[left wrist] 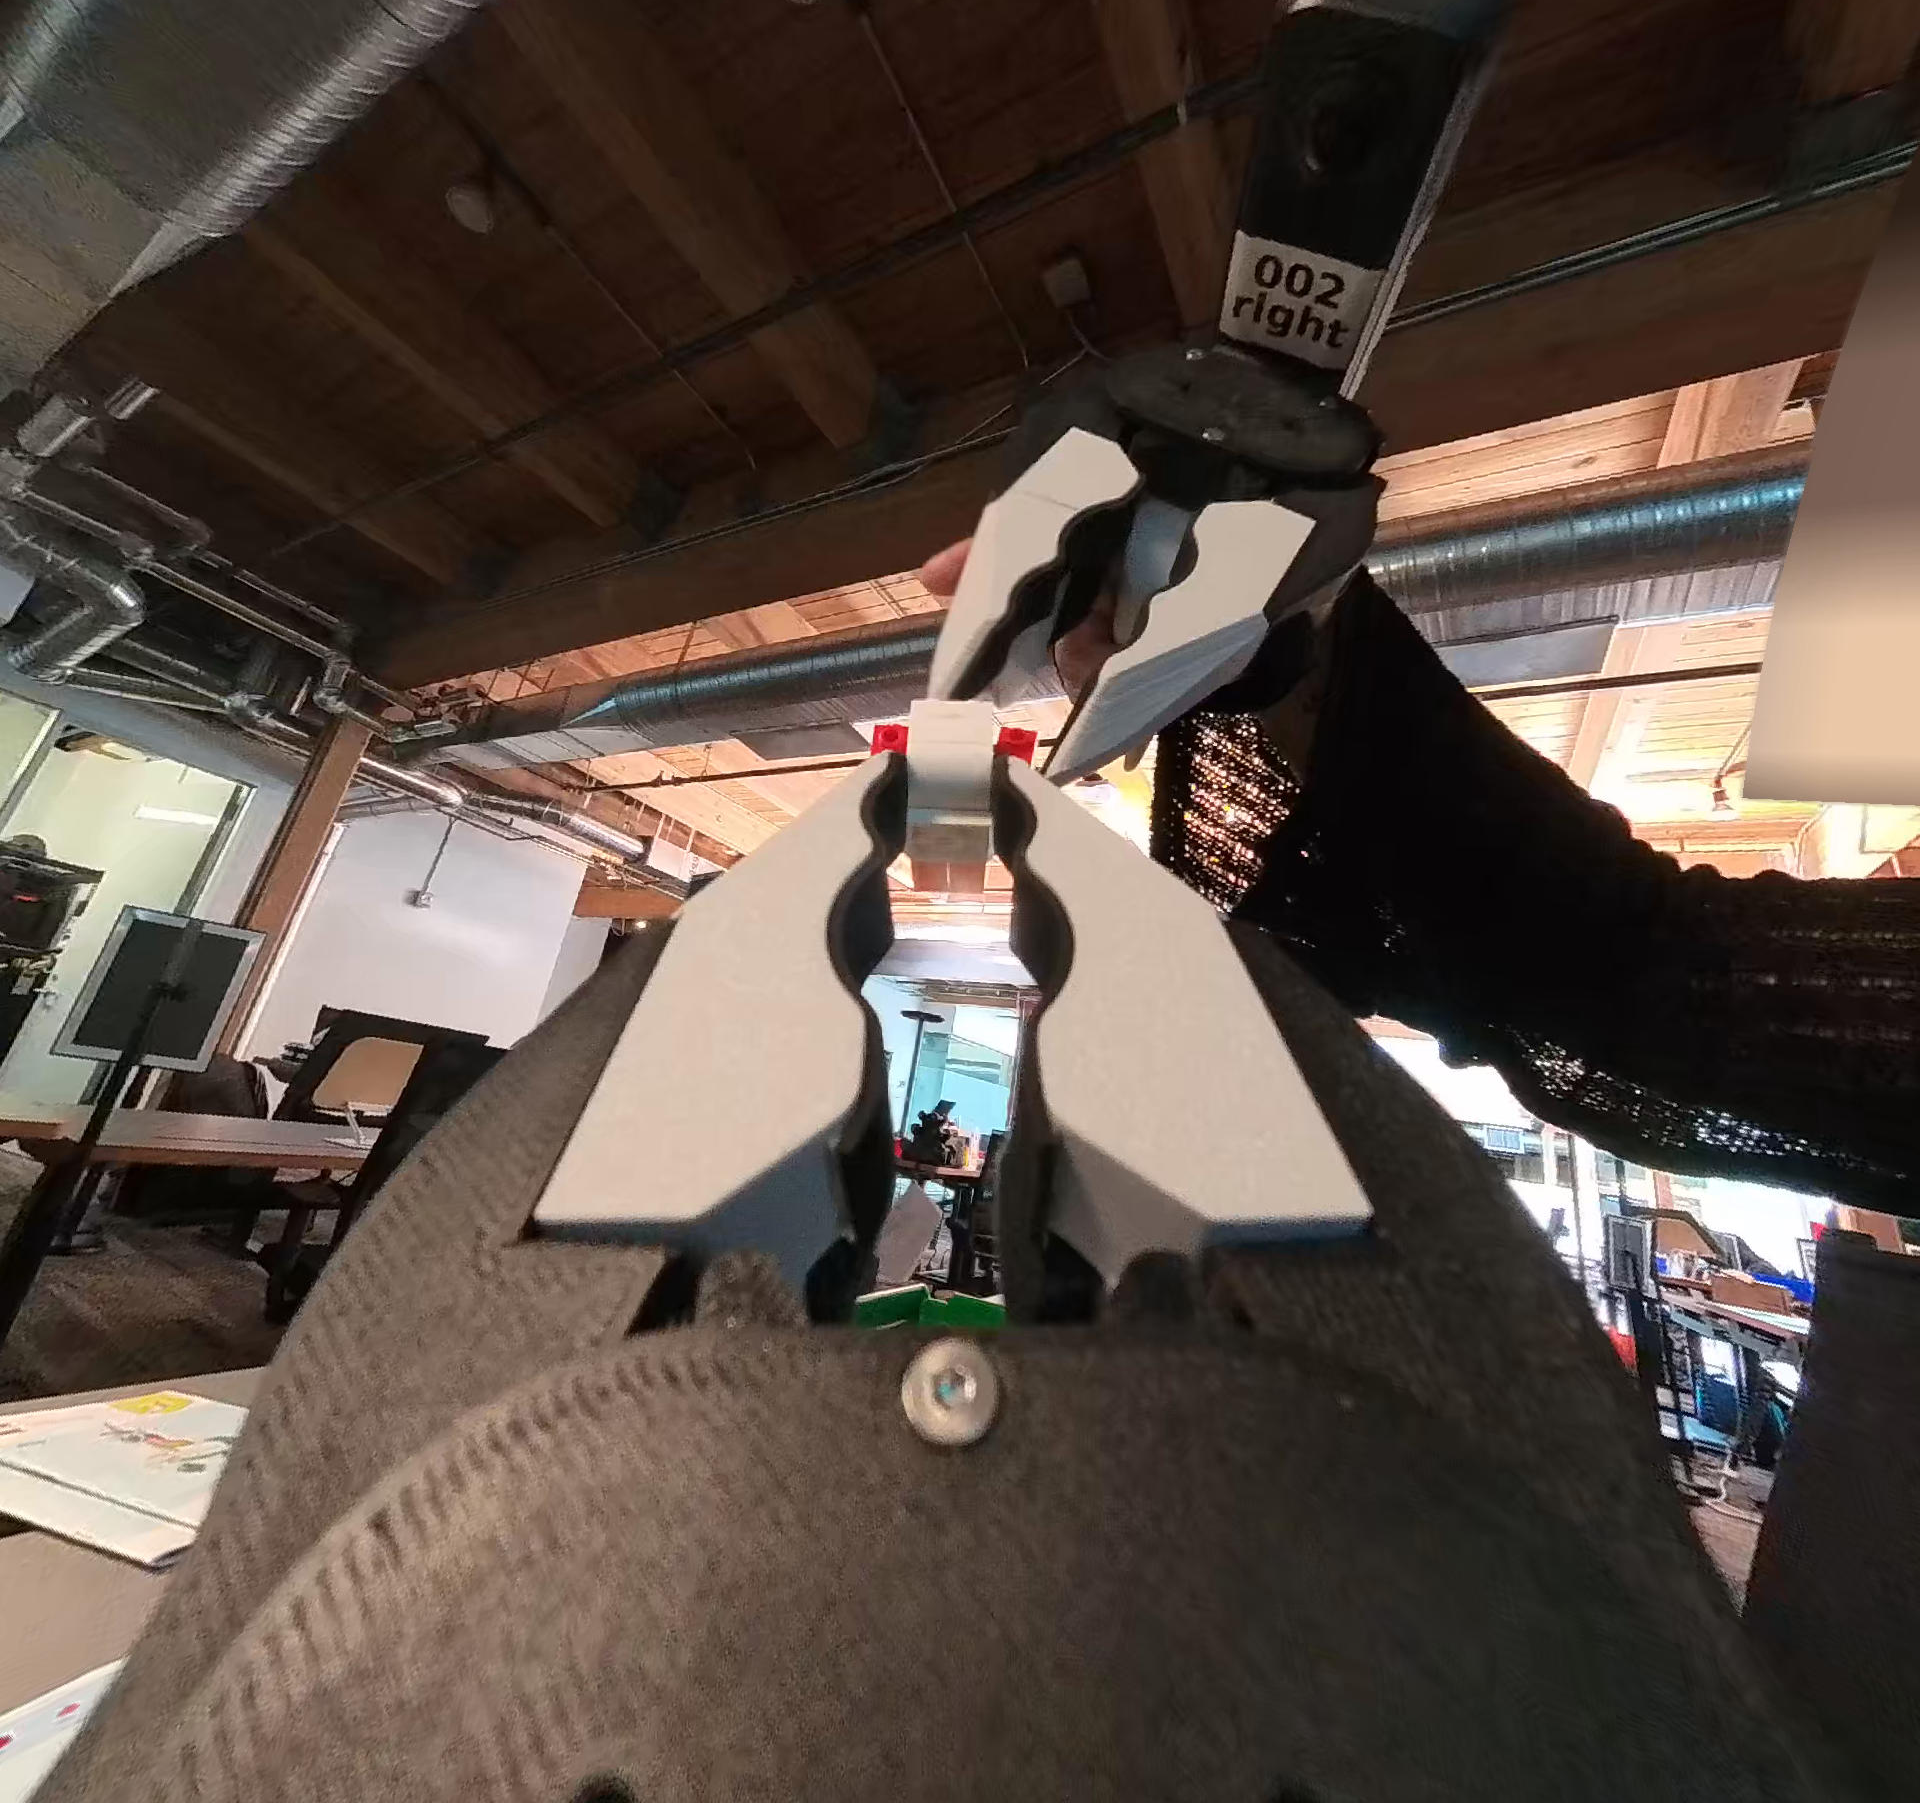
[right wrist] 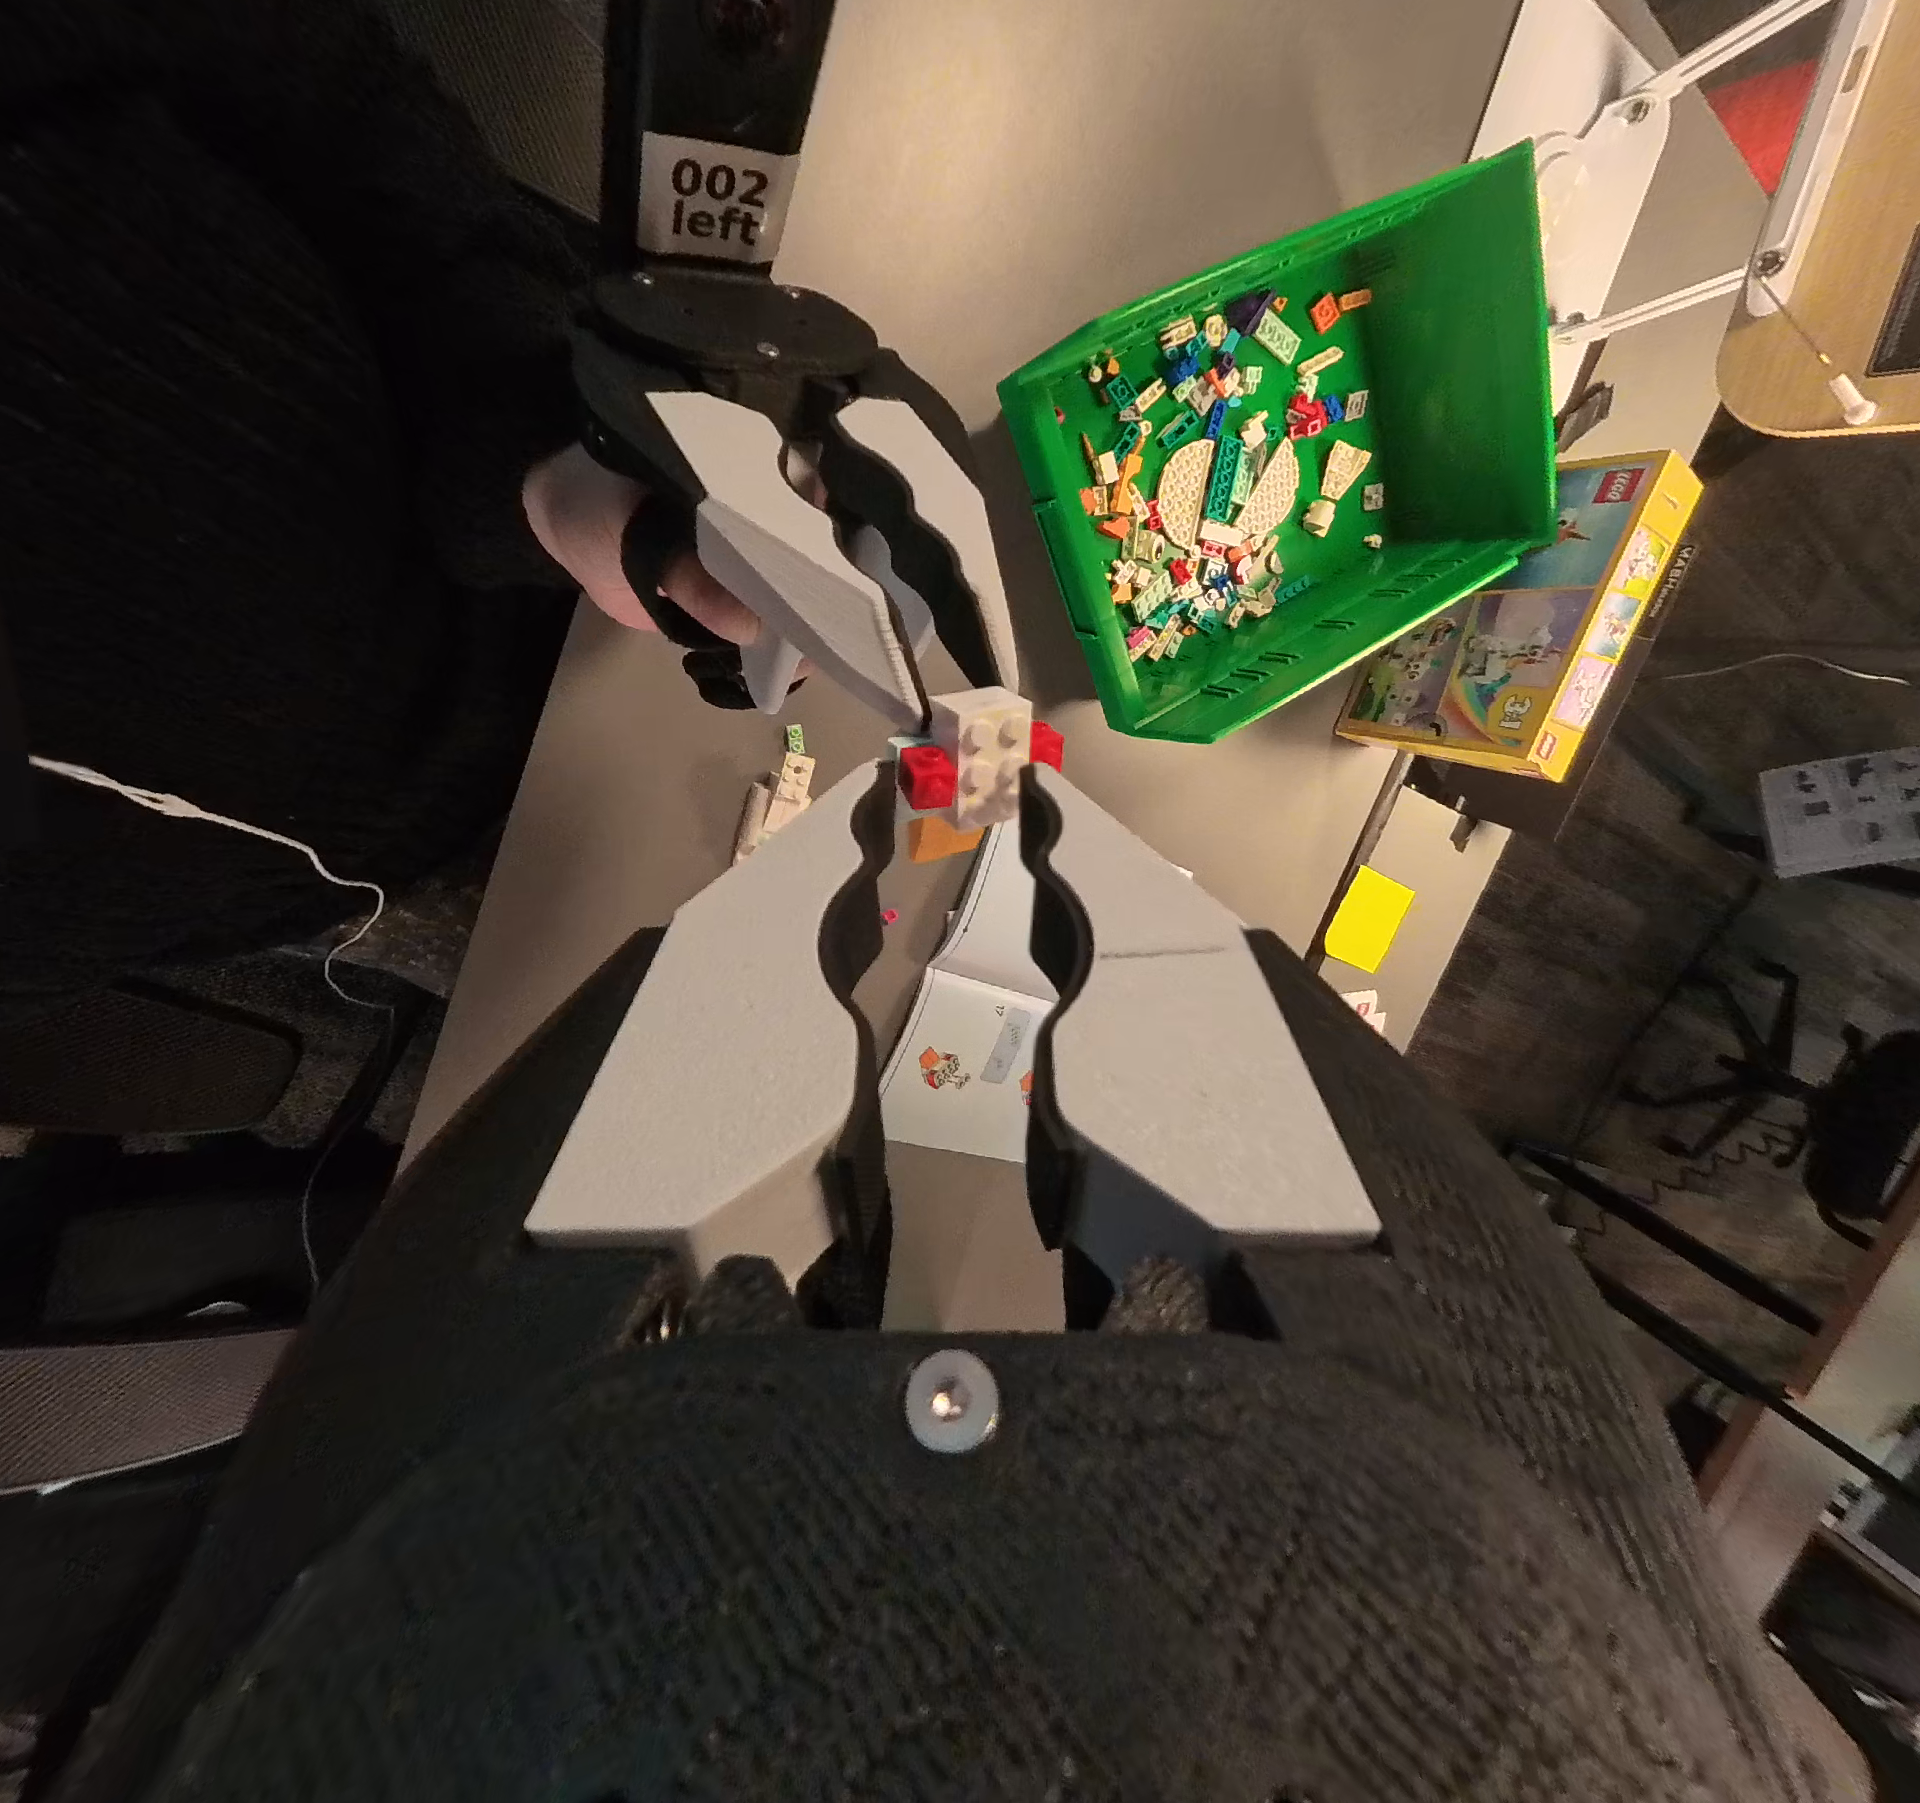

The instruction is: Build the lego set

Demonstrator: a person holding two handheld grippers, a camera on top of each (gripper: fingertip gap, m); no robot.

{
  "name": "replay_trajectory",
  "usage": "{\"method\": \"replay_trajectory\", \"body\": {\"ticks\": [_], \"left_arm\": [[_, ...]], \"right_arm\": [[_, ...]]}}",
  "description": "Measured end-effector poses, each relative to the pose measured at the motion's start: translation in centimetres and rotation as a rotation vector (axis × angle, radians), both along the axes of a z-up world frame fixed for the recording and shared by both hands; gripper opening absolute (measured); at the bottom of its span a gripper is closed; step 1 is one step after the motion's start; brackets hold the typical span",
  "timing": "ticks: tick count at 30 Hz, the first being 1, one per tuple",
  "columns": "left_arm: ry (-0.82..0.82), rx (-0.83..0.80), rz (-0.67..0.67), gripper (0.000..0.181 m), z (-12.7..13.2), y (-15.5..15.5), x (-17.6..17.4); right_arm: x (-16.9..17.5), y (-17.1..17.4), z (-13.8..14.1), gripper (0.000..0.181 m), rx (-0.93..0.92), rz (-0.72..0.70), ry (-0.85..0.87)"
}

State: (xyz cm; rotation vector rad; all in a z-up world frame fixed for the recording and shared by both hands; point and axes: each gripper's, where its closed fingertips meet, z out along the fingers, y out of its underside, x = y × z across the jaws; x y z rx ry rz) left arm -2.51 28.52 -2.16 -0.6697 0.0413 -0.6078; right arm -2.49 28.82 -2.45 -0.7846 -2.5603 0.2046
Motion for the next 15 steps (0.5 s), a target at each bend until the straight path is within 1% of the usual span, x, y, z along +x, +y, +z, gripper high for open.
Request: {"method": "replay_trajectory", "body": {"ticks": [4, 8, 11, 14, 15], "left_arm": [[-0.001, 0.001, 0.005, 0.015, 0.1, -0.1, 0.0], [-0.015, 0.001, 0.016, 0.015, 0.2, -0.2, -0.5], [-0.031, 0.004, 0.023, 0.015, 0.3, -0.4, -0.8], [-0.053, 0.008, 0.011, 0.015, 0.4, -0.5, -1.1], [-0.059, 0.009, 0.005, 0.015, 0.5, -0.6, -1.2]], "right_arm": [[-0.1, 0.2, 0.0, 0.025, 0.002, -0.005, 0.01], [-0.3, 0.1, 0.5, 0.039, -0.003, 0.0, 0.085], [-0.9, 0.0, 1.0, 0.06, 0.066, 0.024, 0.248], [-1.3, 0.0, 0.7, 0.06, 0.27, 0.117, 0.487], [-1.2, -0.1, 0.5, 0.056, 0.355, 0.149, 0.563]]}}
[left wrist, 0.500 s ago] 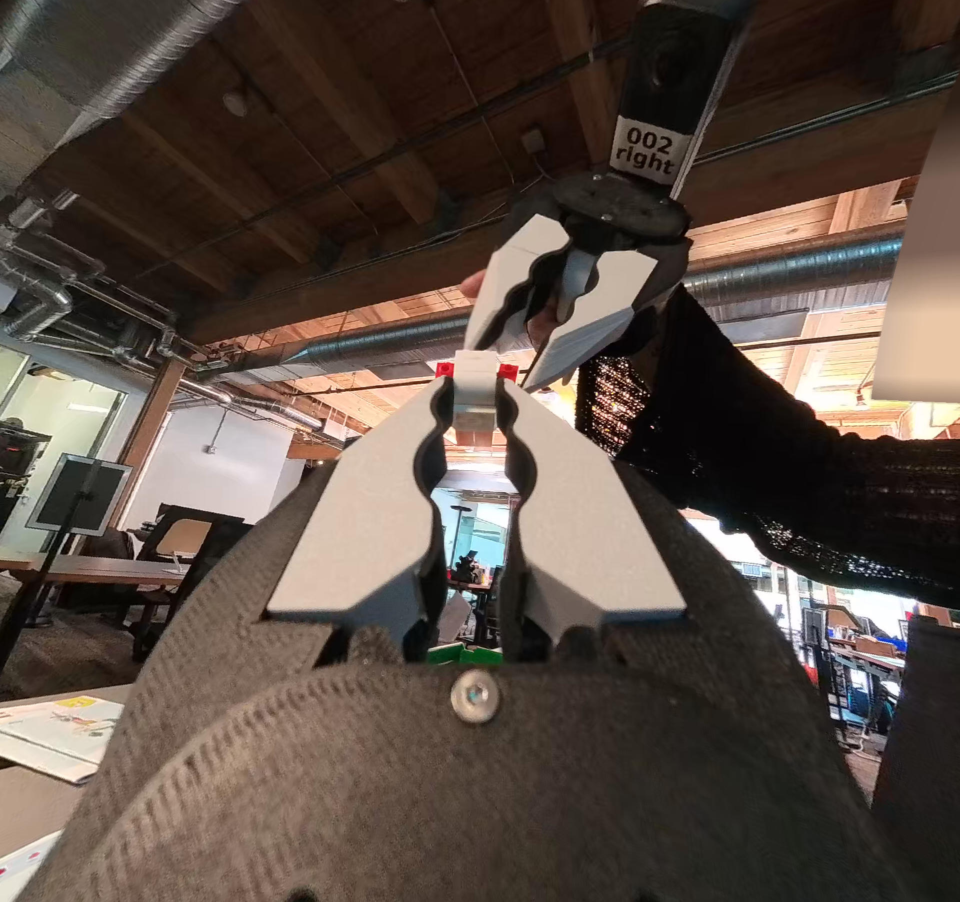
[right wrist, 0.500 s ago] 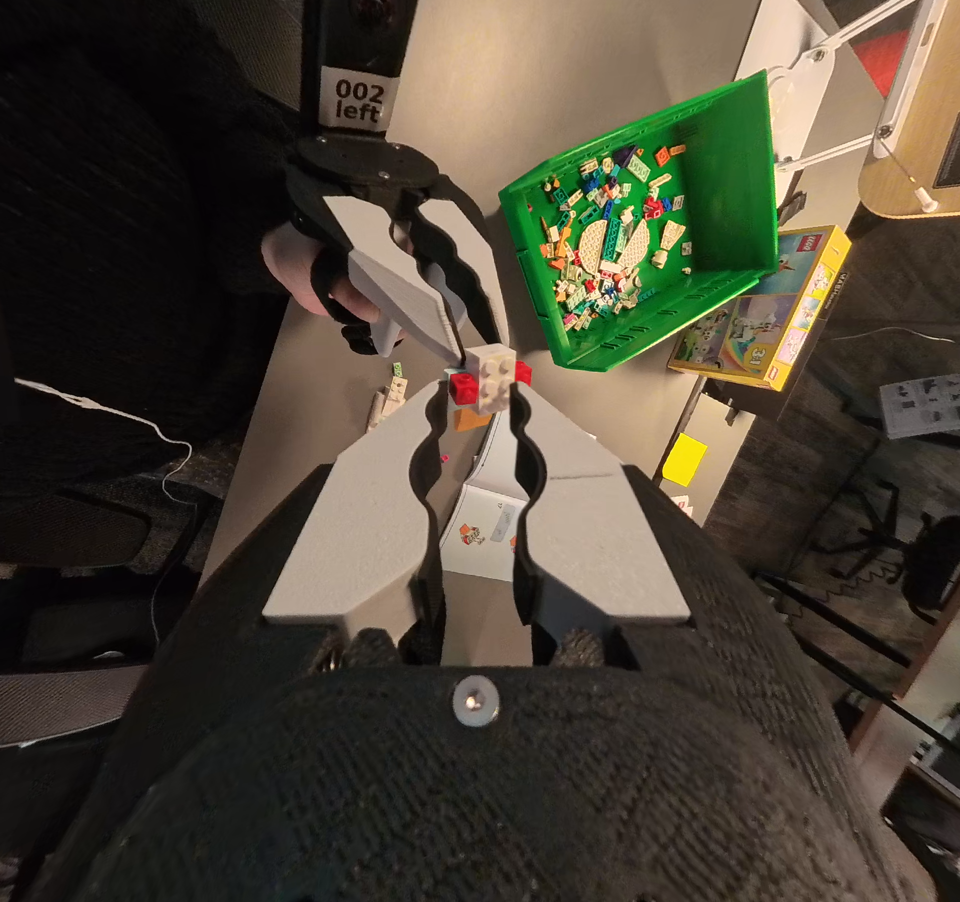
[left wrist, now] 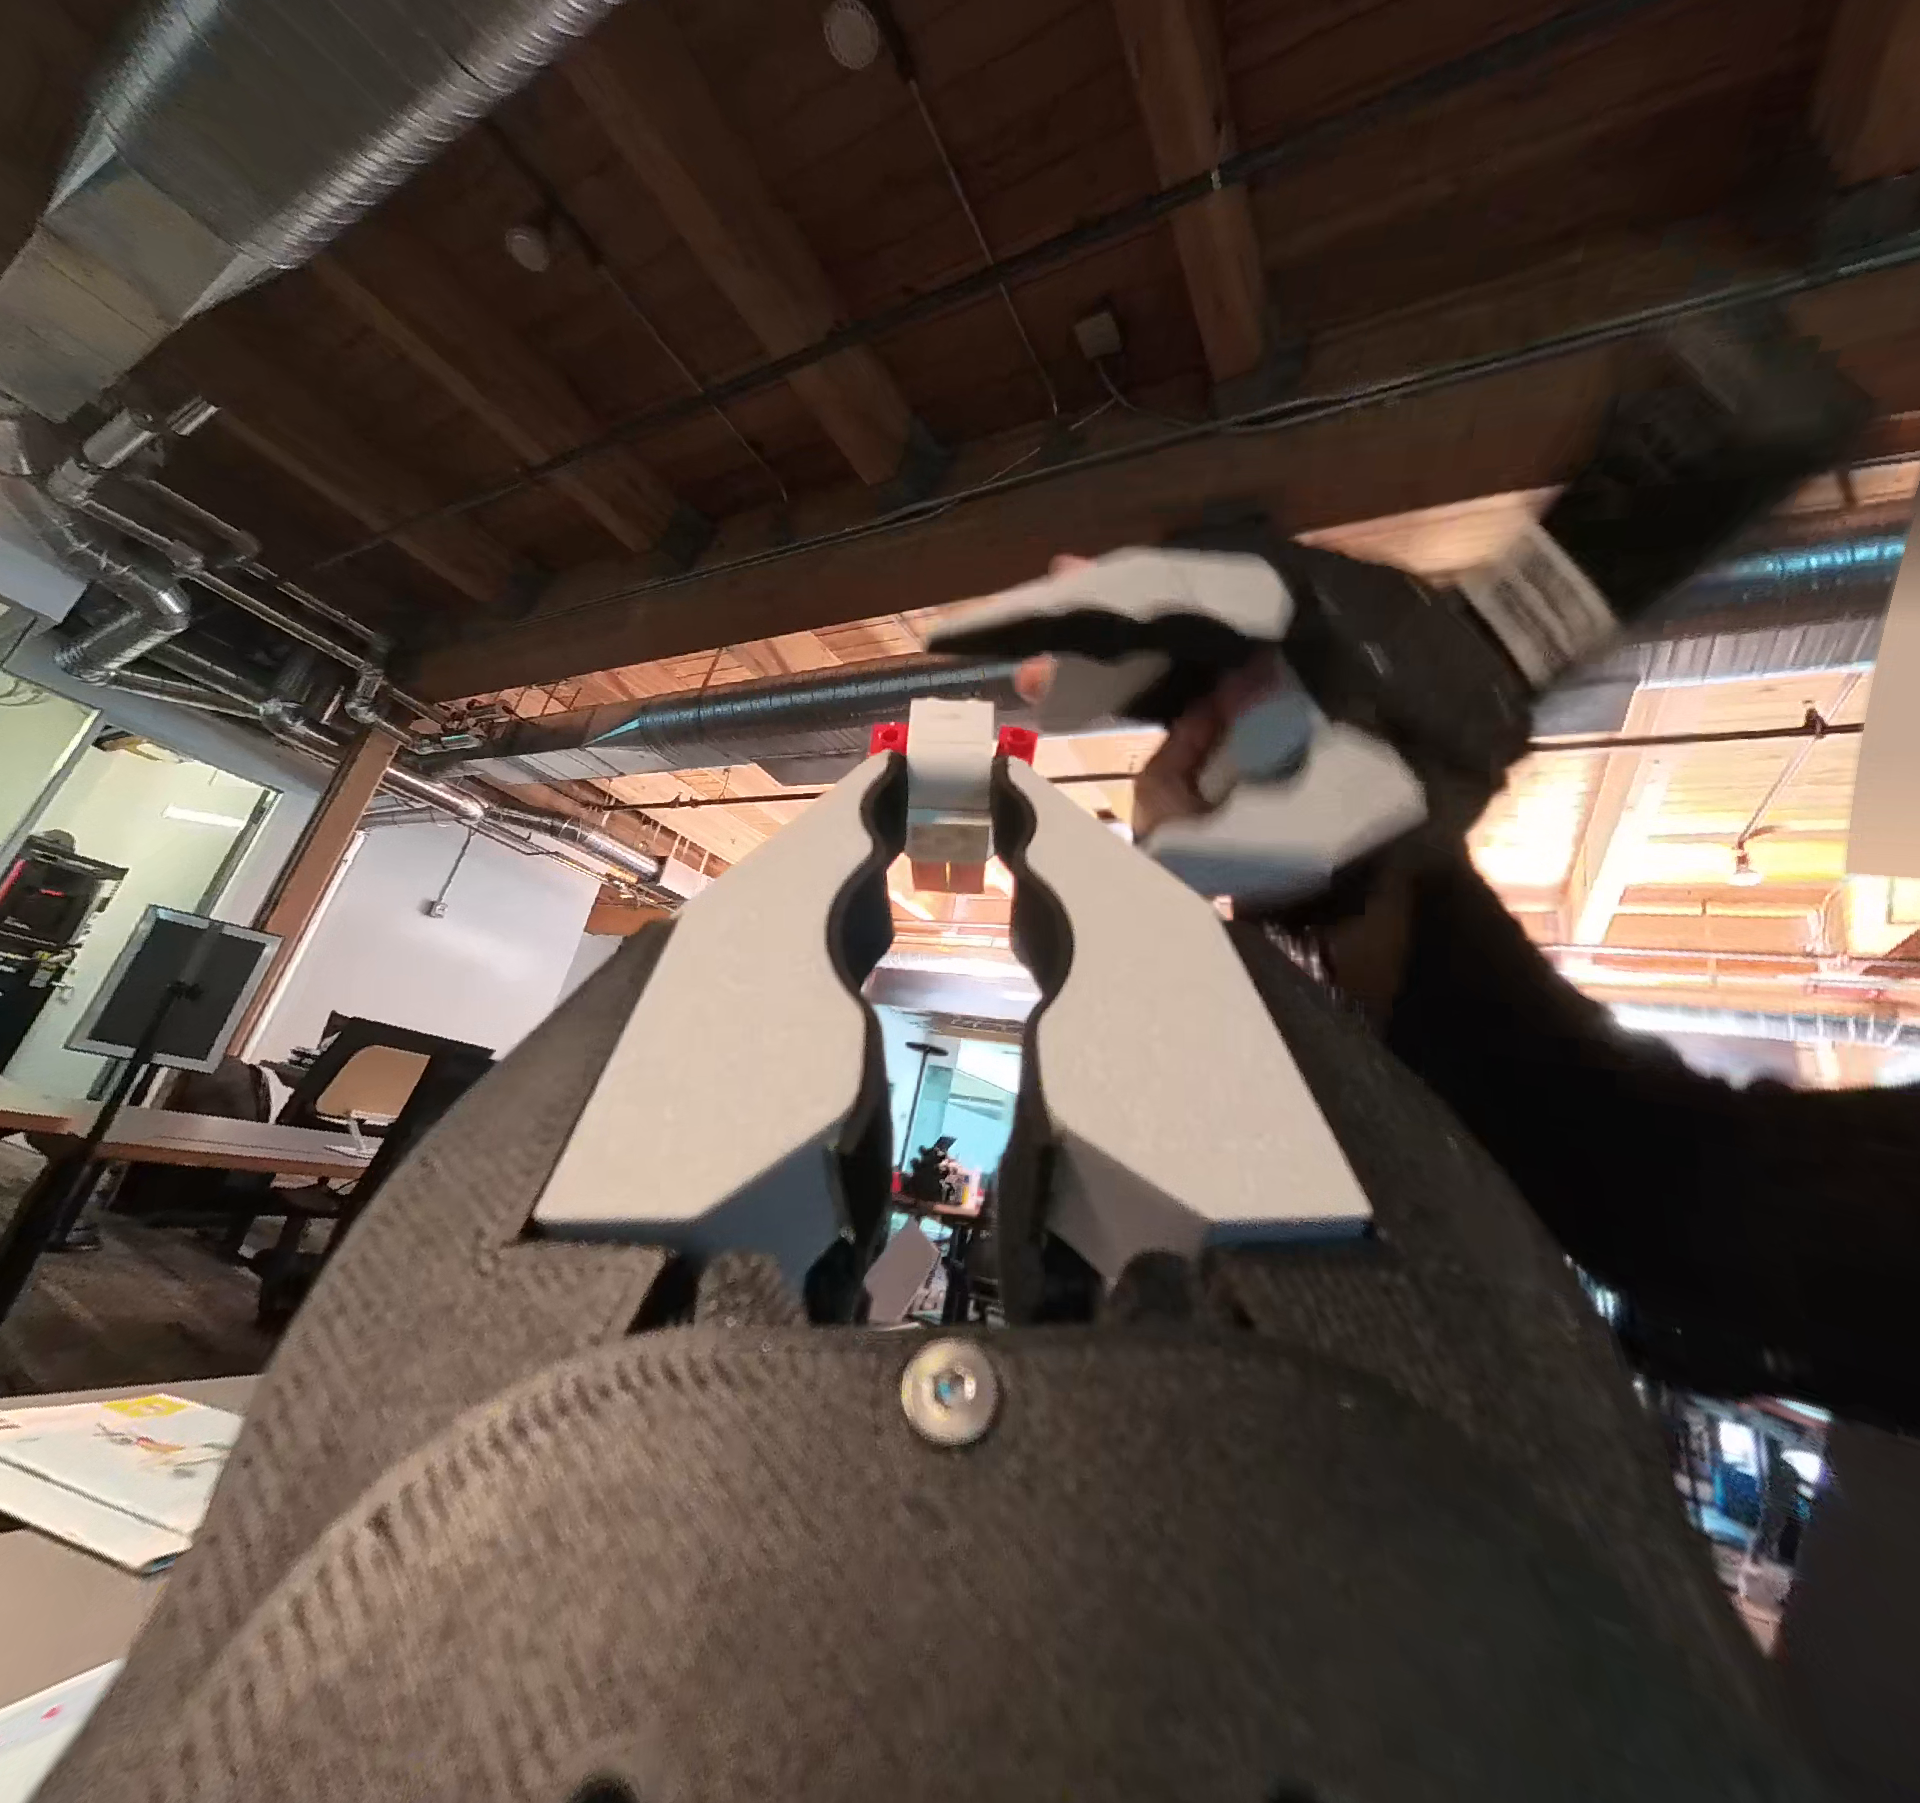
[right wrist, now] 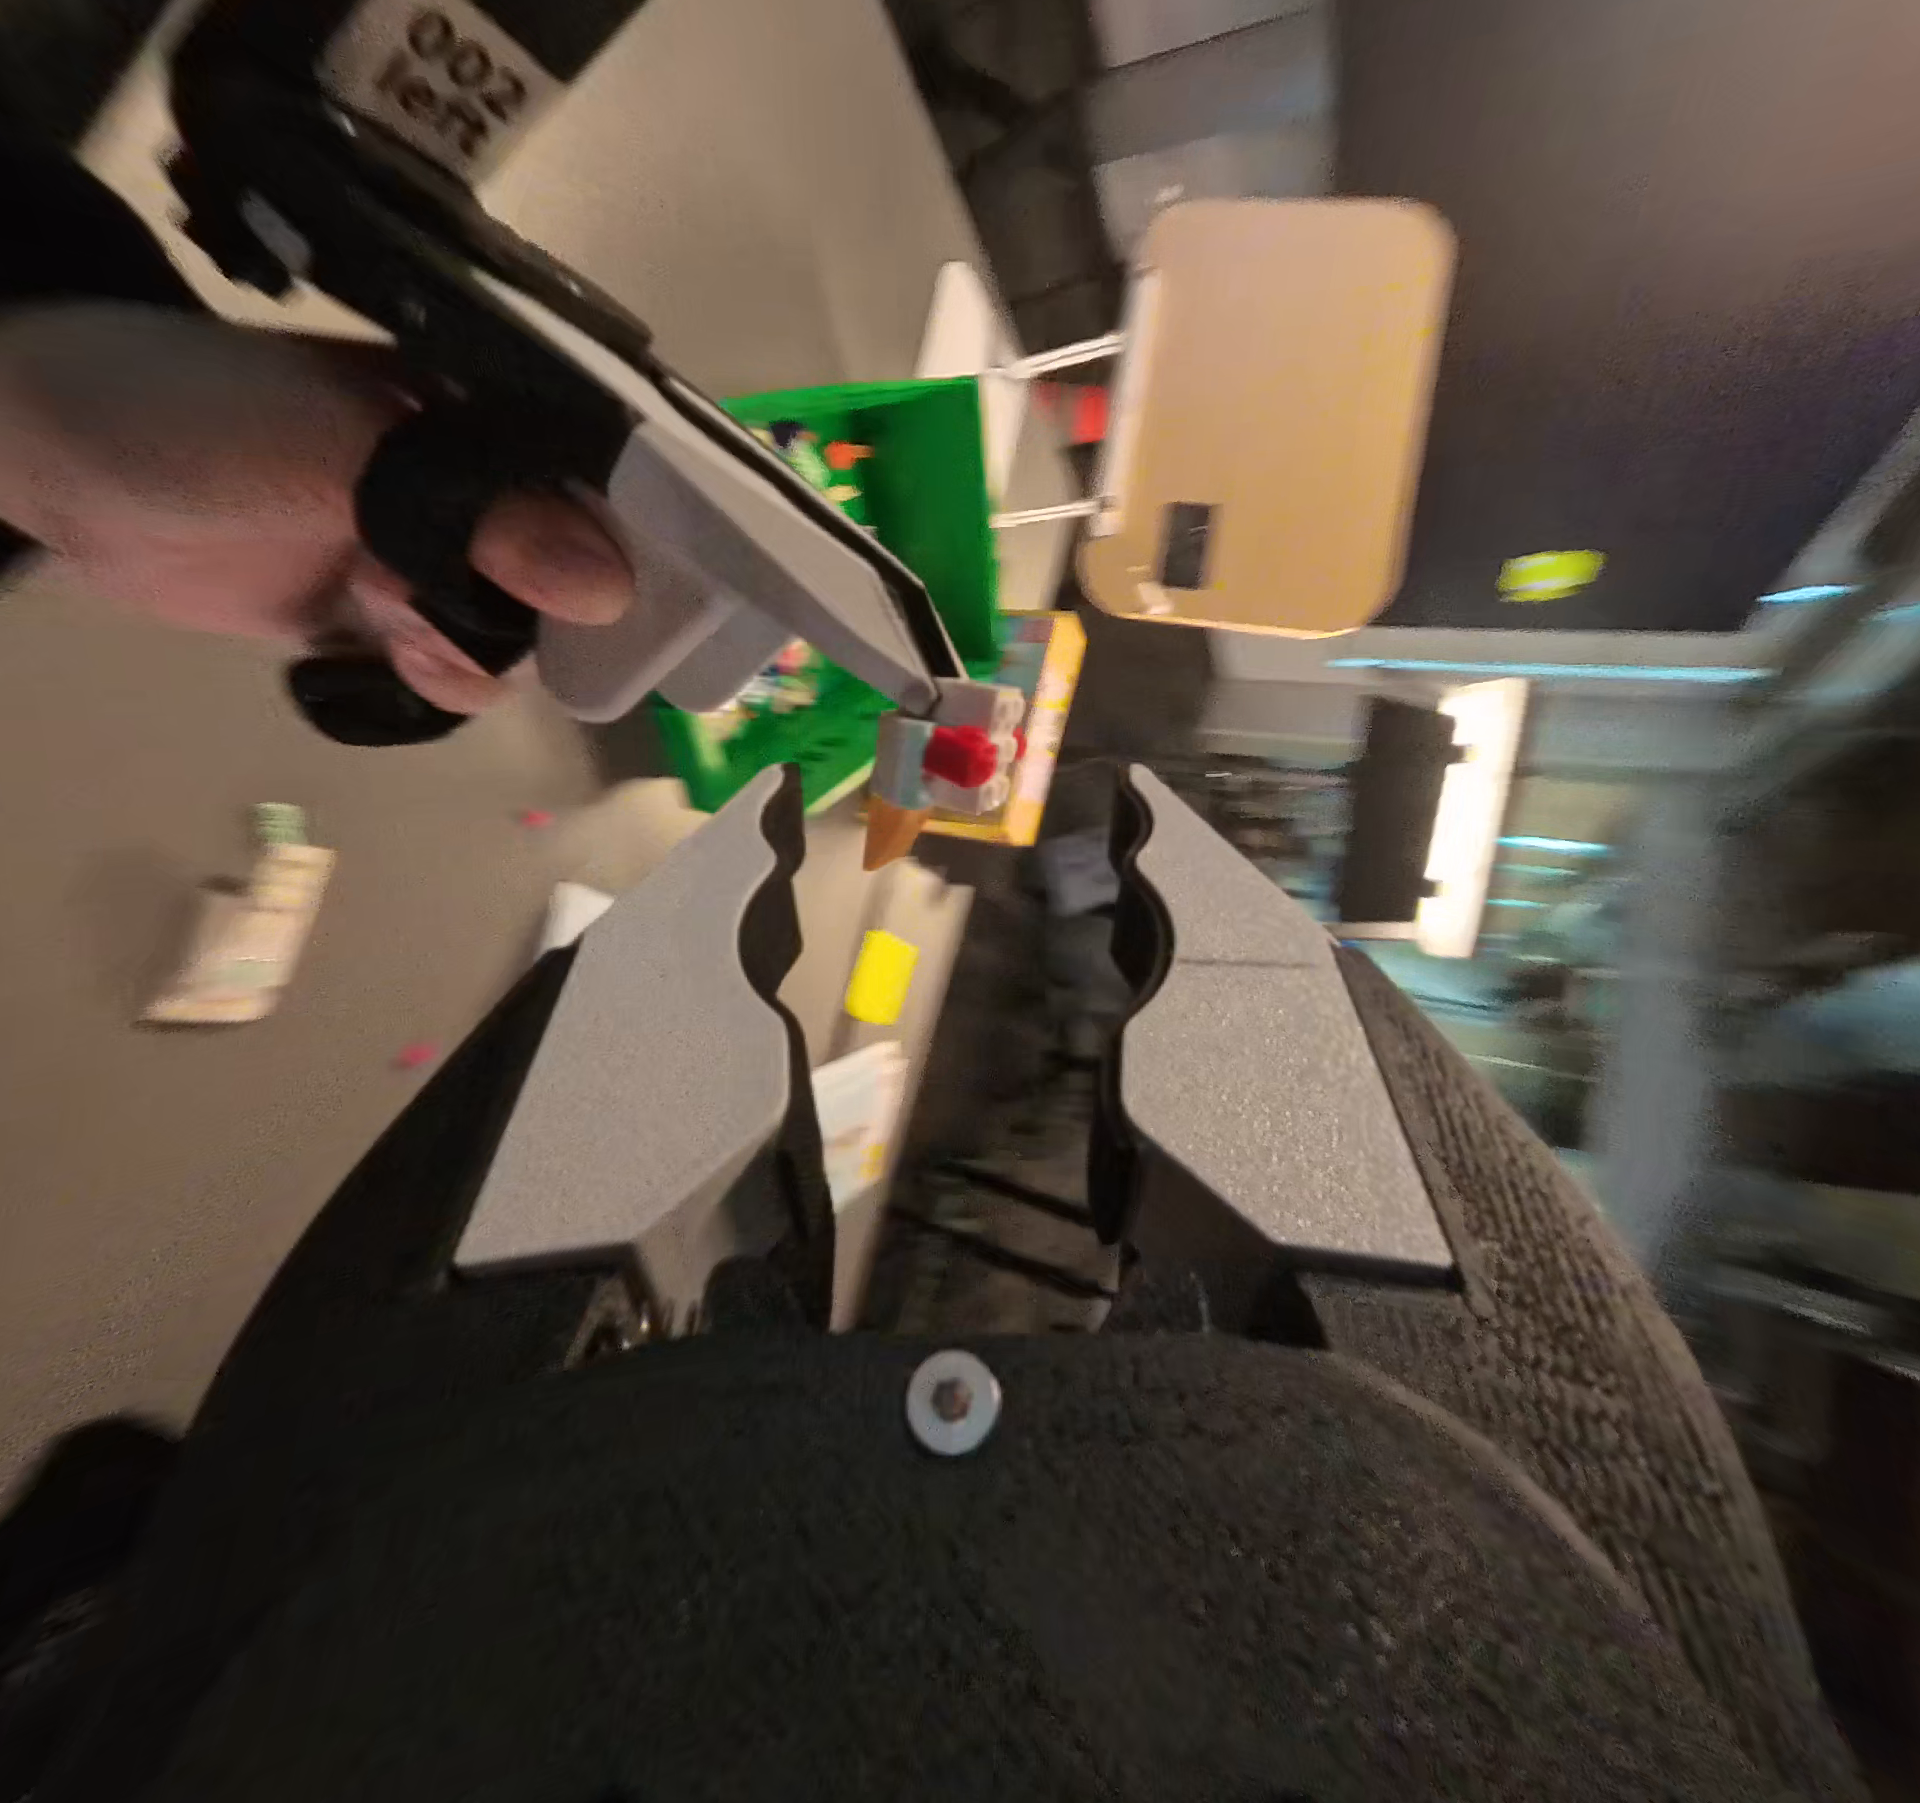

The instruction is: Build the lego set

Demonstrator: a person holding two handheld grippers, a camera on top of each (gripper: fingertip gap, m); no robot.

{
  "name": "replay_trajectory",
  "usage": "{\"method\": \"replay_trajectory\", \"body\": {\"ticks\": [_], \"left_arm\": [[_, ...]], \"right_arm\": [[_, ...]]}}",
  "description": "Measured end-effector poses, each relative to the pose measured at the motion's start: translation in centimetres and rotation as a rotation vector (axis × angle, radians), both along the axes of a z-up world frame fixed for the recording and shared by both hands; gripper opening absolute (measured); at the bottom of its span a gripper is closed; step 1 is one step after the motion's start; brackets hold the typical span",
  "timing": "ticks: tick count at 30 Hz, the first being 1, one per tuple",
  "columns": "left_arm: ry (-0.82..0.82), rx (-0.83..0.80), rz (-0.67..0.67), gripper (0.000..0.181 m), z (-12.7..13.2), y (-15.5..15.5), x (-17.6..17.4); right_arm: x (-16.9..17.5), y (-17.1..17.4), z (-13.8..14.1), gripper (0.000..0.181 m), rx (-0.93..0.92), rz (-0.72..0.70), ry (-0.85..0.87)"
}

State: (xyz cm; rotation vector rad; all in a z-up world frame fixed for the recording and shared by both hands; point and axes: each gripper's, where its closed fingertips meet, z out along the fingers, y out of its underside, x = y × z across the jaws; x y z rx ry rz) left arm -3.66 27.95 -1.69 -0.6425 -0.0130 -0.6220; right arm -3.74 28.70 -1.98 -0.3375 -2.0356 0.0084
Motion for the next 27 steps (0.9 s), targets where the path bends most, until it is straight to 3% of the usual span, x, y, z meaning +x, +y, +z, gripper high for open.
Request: {"method": "replay_trajectory", "body": {"ticks": [3, 7, 27], "left_arm": [[-0.02, 0.0, -0.029, 0.015, 0.06, -0.02, -0.14], [-0.044, -0.004, -0.063, 0.015, 0.02, 0.04, -0.26], [-0.03, -0.014, -0.088, 0.015, 0.04, 0.25, 0.2]], "right_arm": [[0.06, -0.46, -0.13, 0.043, 0.22, 0.045, 0.213], [0.24, -0.89, 0.07, 0.04, 0.3, 0.048, 0.337], [0.27, -0.29, -0.17, 0.027, 0.458, 0.06, 0.377]]}}
